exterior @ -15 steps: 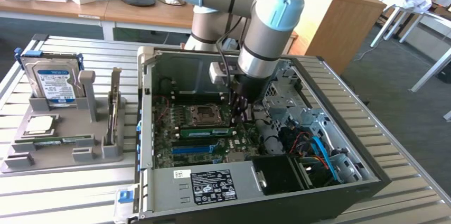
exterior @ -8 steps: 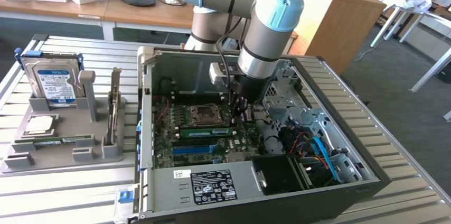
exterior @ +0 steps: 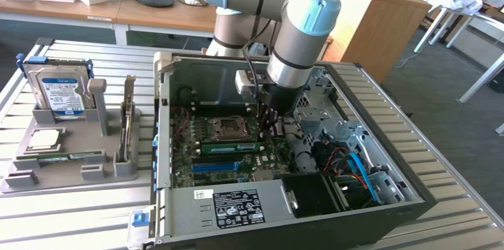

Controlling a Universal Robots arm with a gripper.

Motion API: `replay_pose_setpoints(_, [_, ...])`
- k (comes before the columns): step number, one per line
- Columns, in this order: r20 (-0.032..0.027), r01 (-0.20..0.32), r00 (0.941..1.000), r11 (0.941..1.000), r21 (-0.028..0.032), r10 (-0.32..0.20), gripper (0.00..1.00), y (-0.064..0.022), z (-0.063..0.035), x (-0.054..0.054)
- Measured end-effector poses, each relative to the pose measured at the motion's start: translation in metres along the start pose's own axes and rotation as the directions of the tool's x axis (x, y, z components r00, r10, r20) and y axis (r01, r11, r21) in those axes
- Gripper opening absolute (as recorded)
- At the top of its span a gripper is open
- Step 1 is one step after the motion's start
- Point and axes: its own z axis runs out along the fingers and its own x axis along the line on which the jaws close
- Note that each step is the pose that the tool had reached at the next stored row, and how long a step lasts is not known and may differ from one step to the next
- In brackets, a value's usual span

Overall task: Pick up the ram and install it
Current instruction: 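Press down the ram until it locks into place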

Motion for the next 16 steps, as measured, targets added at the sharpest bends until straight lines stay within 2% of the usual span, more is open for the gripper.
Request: replay_pose_setpoints(16, [0.0002,0.000,1.0000,1.0000,0.0000,0.000,0.10,-0.0001,0.0049,0.0001])
